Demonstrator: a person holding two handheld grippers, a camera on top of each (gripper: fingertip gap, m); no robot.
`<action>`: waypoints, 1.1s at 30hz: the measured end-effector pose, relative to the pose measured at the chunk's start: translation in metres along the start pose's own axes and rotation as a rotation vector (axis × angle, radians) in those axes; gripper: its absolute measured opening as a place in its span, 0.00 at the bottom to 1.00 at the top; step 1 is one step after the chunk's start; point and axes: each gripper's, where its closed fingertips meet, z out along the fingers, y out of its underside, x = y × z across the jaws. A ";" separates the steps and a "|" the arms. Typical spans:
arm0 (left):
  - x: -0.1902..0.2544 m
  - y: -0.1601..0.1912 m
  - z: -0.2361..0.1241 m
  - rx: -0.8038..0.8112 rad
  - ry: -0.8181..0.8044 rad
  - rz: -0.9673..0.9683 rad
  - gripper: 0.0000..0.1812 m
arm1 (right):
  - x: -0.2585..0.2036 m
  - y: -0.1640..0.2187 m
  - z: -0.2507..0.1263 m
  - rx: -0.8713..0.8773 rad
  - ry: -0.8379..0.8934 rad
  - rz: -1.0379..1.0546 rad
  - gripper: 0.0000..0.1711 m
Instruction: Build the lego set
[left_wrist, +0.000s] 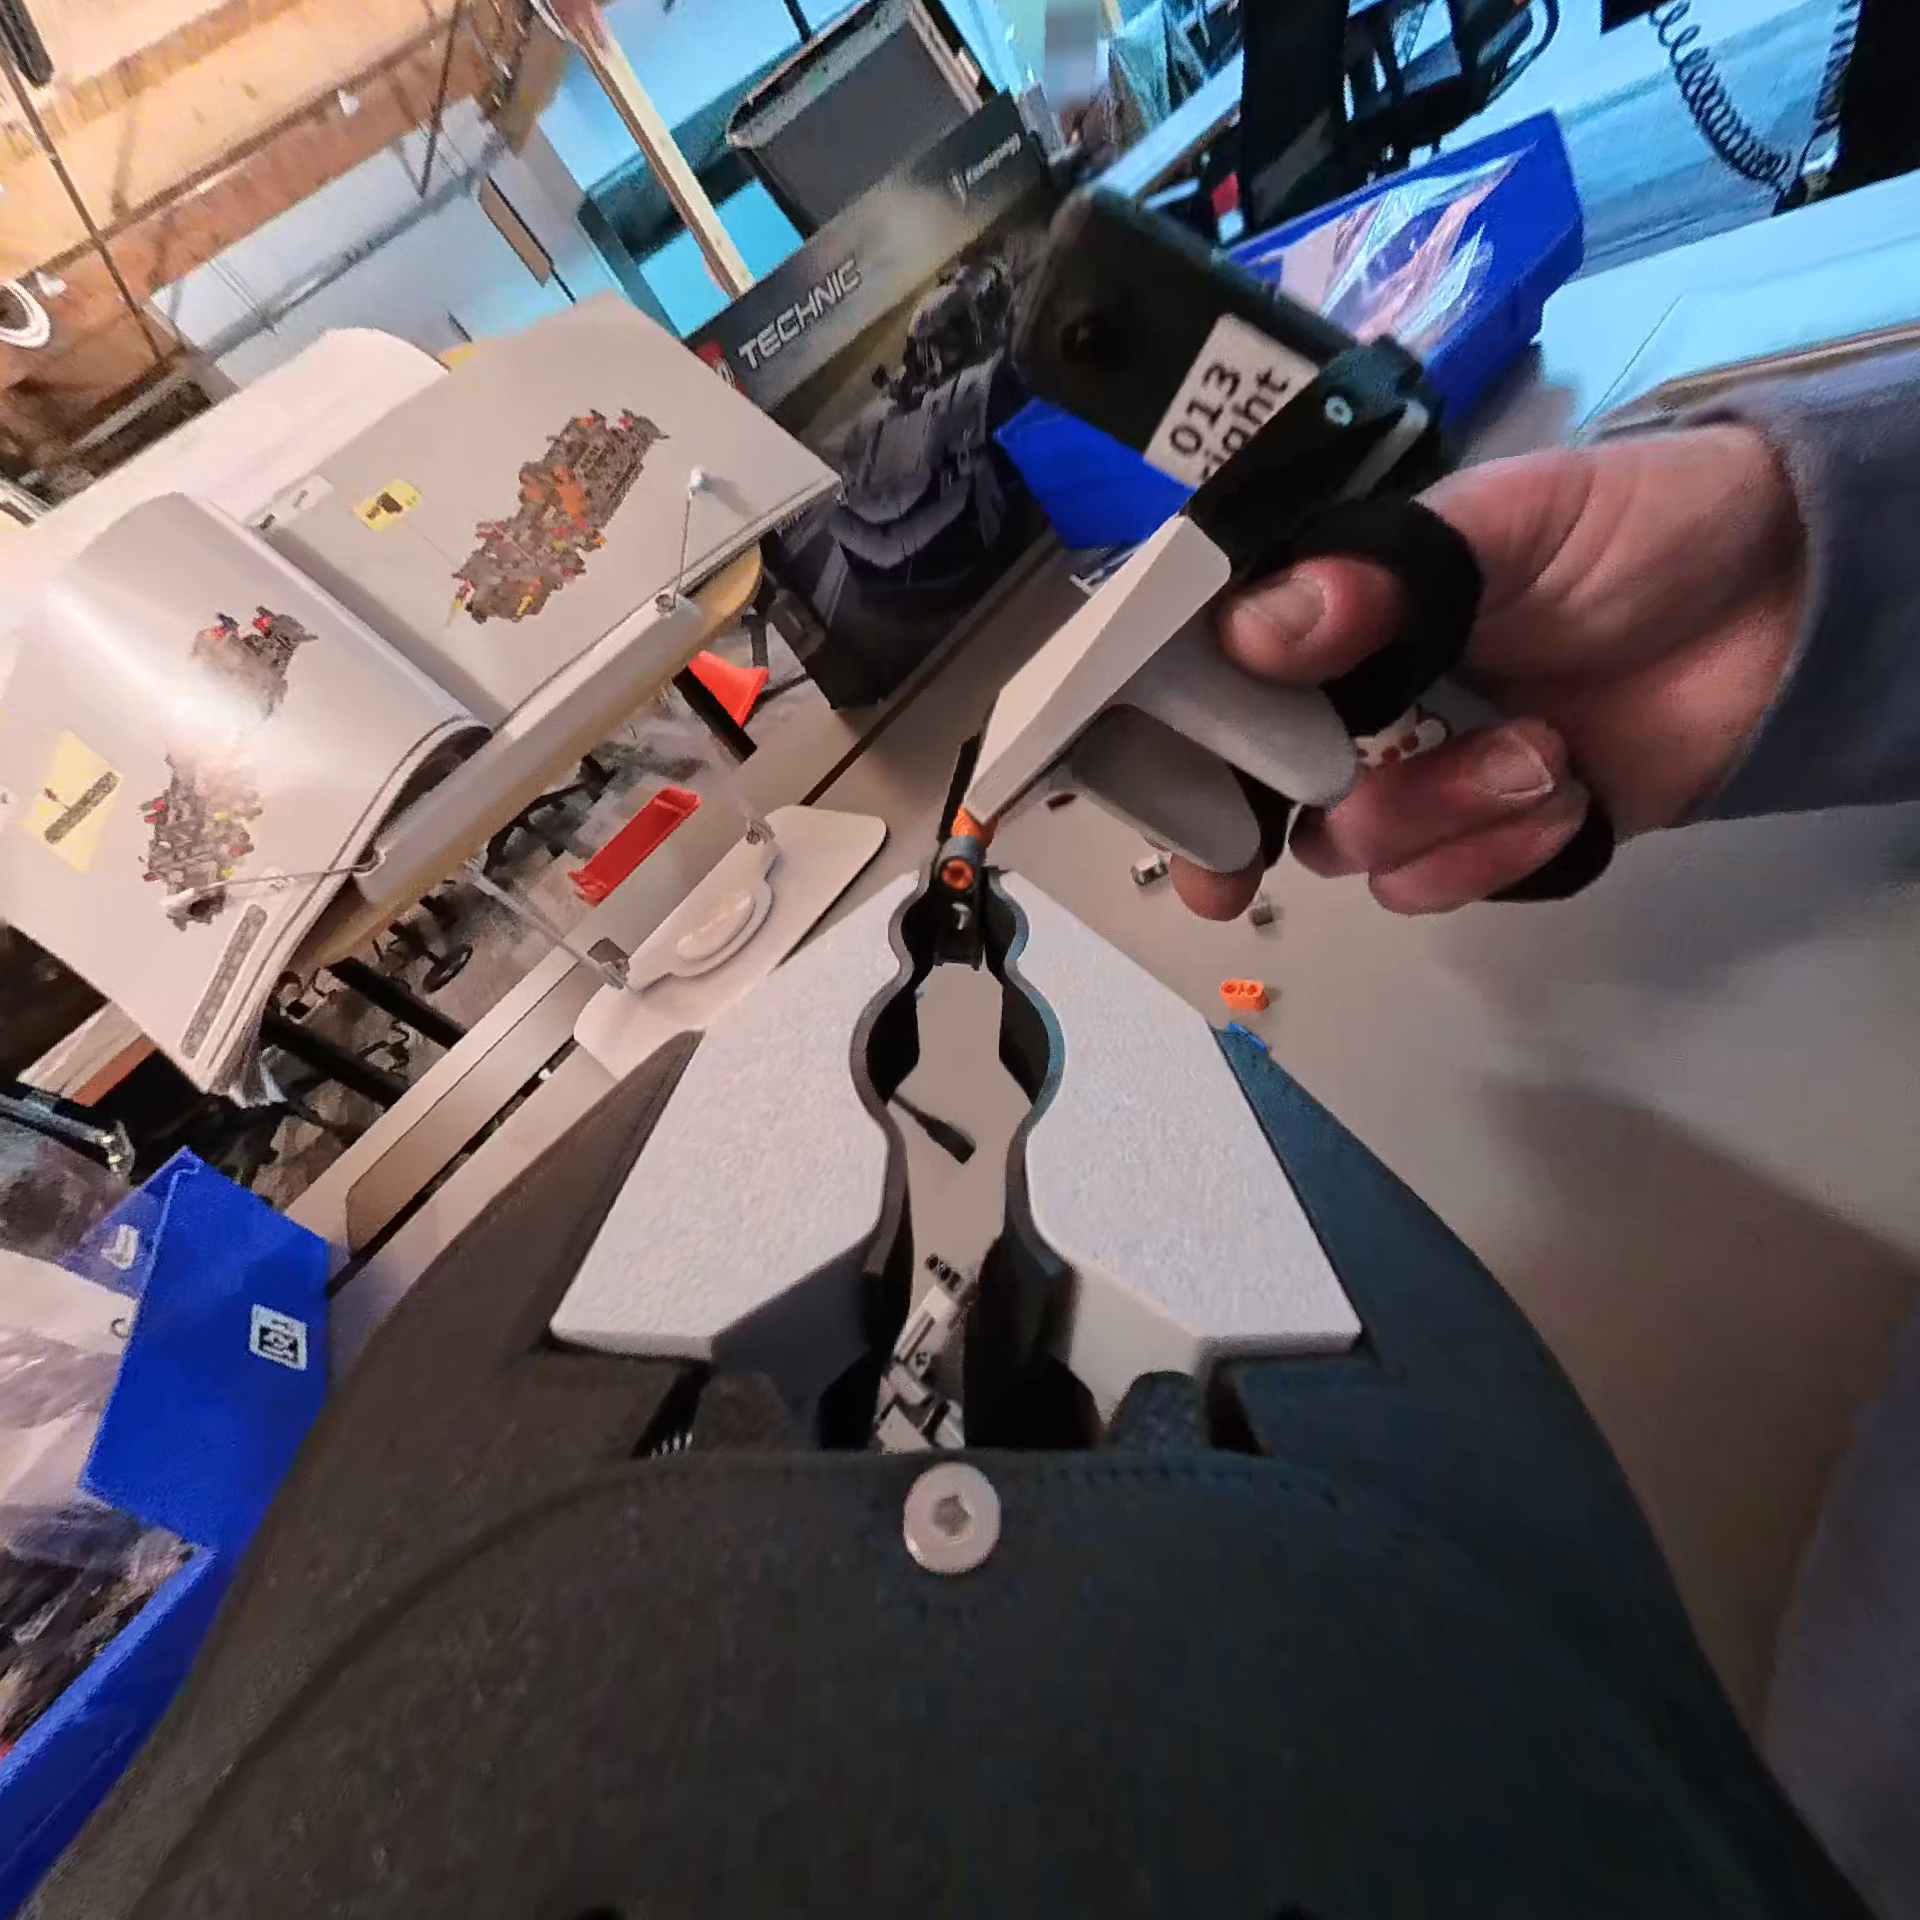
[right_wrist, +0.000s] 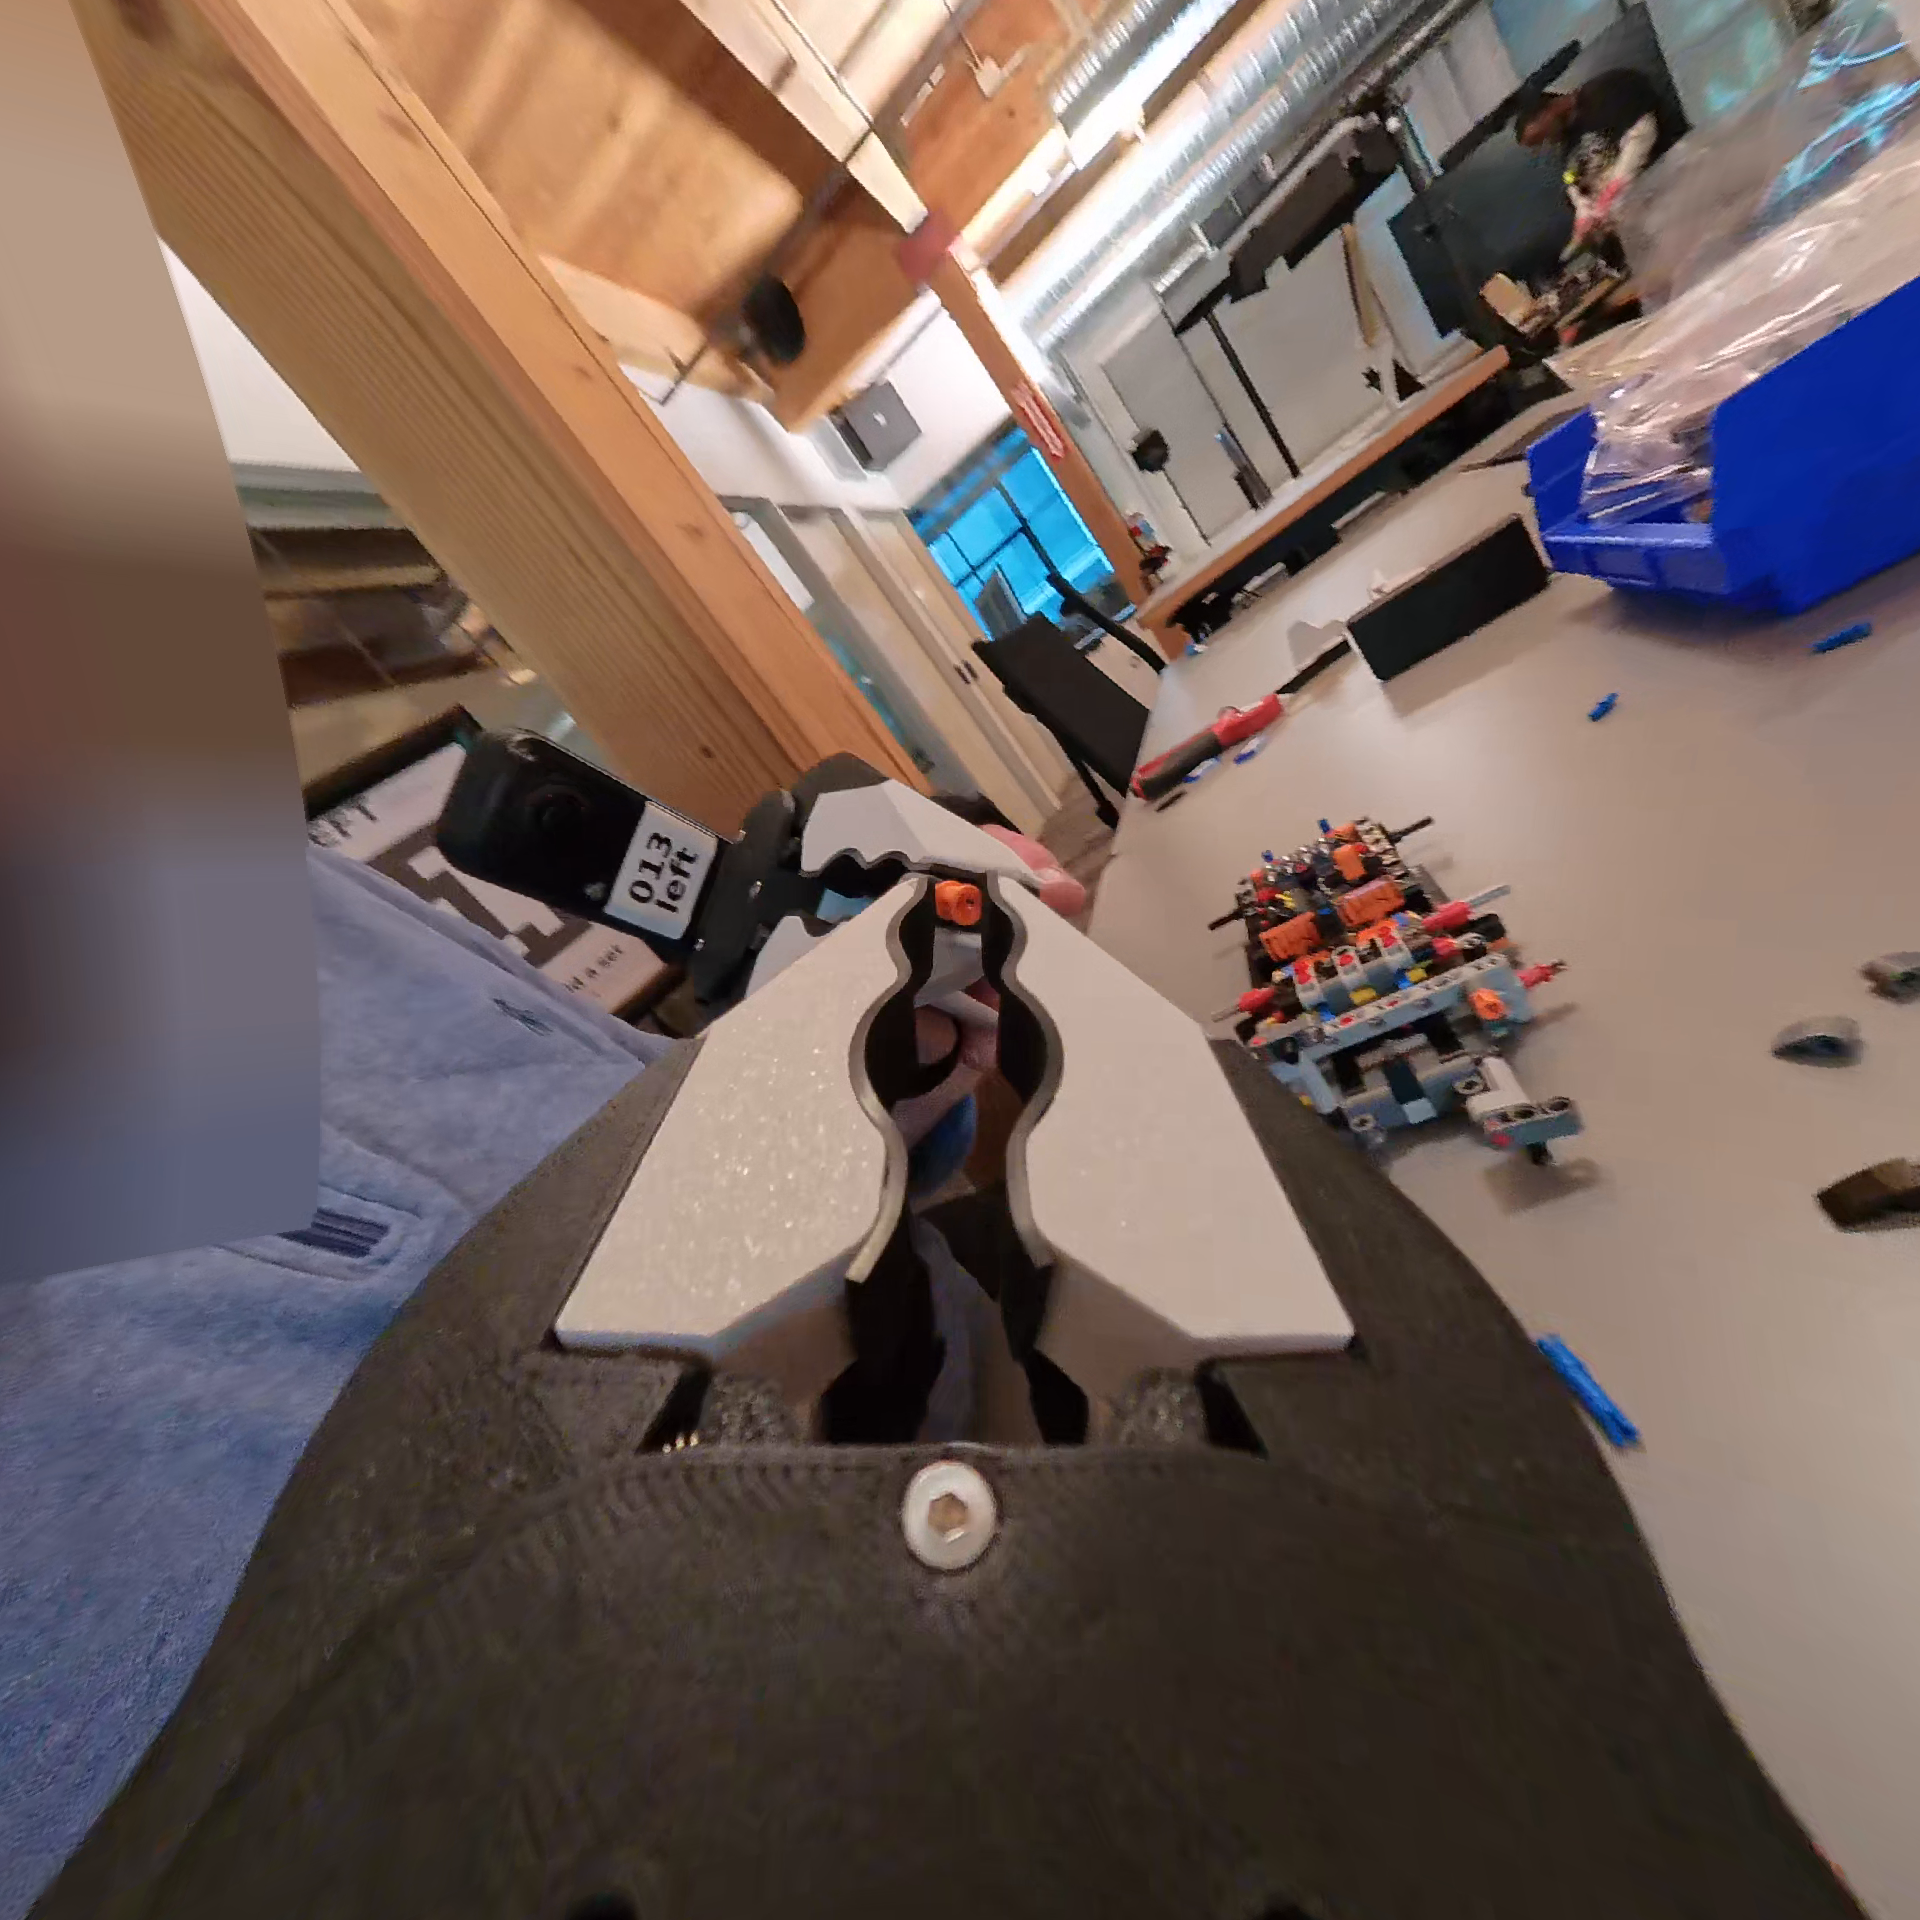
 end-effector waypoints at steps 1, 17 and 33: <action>0.001 -0.001 0.000 0.009 0.006 -0.011 0.03 | -0.001 0.000 -0.001 0.009 -0.015 0.016 0.04; -0.007 0.010 0.010 -0.170 -0.119 0.173 0.03 | 0.014 -0.001 -0.005 -0.072 0.301 -0.200 0.10; -0.007 0.014 0.013 -0.228 -0.140 0.231 0.03 | 0.018 0.003 -0.005 -0.092 0.326 -0.194 0.12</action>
